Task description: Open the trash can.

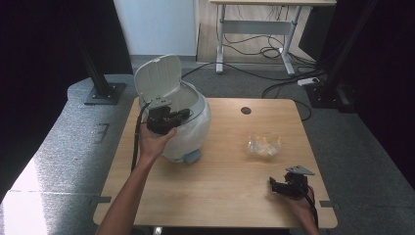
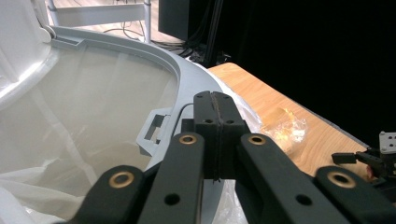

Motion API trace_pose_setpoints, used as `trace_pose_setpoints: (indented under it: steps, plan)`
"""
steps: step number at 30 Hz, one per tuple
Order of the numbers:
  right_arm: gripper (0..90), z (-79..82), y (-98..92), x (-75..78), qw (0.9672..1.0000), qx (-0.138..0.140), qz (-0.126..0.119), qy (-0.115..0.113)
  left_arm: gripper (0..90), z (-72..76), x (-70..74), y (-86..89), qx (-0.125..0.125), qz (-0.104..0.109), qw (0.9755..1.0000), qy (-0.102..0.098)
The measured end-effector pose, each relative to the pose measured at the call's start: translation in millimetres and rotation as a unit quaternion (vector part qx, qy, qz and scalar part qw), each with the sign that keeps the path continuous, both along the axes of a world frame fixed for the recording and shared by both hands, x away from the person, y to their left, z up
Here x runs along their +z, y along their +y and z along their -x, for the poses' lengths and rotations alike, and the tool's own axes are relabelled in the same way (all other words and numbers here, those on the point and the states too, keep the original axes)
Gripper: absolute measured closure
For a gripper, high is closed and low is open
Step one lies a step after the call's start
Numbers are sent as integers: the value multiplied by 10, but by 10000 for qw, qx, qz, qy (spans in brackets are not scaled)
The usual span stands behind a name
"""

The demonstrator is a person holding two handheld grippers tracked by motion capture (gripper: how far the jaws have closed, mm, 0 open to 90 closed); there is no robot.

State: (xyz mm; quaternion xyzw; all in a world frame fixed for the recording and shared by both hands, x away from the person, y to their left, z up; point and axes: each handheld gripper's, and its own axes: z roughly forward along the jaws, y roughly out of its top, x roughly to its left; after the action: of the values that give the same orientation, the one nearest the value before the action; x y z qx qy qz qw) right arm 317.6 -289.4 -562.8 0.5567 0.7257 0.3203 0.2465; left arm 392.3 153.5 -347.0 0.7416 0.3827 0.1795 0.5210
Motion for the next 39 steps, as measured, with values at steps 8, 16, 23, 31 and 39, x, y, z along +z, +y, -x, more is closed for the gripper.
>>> trace_pose_setpoints:
  steps: [8,16,23,31,39]
  plan:
    - [135,0,0,0,10000,0,0,1,524,162,50,16,158,48,9991,-389]
    - [135,1,0,0,10000,3,0,0,267,393,9,100,97,-48,9984,-552]
    - [135,6,-2,-3,10000,20,5,-12,180,629,-114,238,204,-135,9974,-677]
    - [135,7,-2,-3,10000,24,3,-13,159,803,-375,456,265,-67,9979,-581]
    - [135,8,-1,-3,10000,21,-1,-9,162,853,-846,567,473,-288,9981,-251]
